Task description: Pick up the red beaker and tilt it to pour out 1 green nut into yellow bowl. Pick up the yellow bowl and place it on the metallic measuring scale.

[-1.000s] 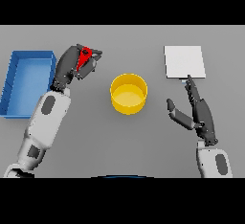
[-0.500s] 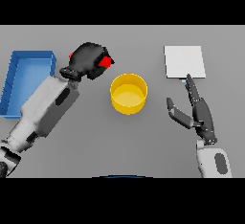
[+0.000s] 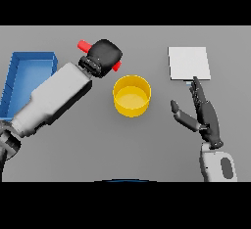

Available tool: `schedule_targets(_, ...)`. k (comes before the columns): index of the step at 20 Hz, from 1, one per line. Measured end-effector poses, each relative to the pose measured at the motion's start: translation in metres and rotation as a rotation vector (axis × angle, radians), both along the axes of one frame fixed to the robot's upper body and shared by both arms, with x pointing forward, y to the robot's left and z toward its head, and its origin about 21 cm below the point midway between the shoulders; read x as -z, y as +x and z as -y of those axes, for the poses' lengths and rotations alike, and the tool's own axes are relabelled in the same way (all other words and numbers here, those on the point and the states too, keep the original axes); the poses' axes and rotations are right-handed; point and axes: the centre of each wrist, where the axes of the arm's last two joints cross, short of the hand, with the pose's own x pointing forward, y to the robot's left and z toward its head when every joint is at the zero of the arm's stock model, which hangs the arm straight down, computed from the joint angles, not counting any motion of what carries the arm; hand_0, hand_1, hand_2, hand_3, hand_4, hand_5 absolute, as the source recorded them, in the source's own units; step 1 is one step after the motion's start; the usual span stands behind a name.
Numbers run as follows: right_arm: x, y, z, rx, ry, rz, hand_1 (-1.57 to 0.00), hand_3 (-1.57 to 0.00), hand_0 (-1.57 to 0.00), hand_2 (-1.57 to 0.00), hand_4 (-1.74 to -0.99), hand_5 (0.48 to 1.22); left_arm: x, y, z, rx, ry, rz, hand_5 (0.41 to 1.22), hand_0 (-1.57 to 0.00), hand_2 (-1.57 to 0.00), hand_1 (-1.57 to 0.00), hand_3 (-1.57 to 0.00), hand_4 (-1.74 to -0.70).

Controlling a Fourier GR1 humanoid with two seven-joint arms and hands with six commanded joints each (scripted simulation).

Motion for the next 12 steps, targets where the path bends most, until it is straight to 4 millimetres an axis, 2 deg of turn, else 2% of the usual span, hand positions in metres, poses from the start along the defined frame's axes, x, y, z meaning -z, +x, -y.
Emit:
schedule_targets(2, 0.004, 0.001, 0.001, 0.001, 0.013, -0.023, 0.0, 0.0, 0.0, 0.0, -1.301, 0.607, -0.002, 0.001, 0.008, 0.023, 0.072, 0.011, 1.219, -1.57, -1.57, -1.57, -1.2, -1.71)
schedule_targets(6, 0.002, 0.002, 0.001, -0.009, 0.014, 0.008, 0.0, 0.0, 0.0, 0.0, -1.3, 0.601, -0.003, -0.003, 0.027, 0.113, 0.21, 0.048, 1.22, -1.57, -1.57, -1.57, -1.42, -1.73)
schedule_targets(9, 0.002, 0.001, 0.0, -0.008, -0.006, -0.002, 0.0, 0.0, 0.0, 0.0, -1.299, 0.601, -0.006, -0.006, 0.04, 0.17, 0.307, 0.096, 1.221, -1.57, -1.57, -1.57, -1.49, -1.73)
schedule_targets(12, 0.003, -0.002, -0.001, -0.001, -0.004, 0.0, 0.0, 0.0, 0.0, 0.0, -1.29, 0.604, 0.002, -0.008, 0.044, 0.209, 0.388, 0.139, 1.221, -1.57, -1.57, -1.57, -1.53, -1.74)
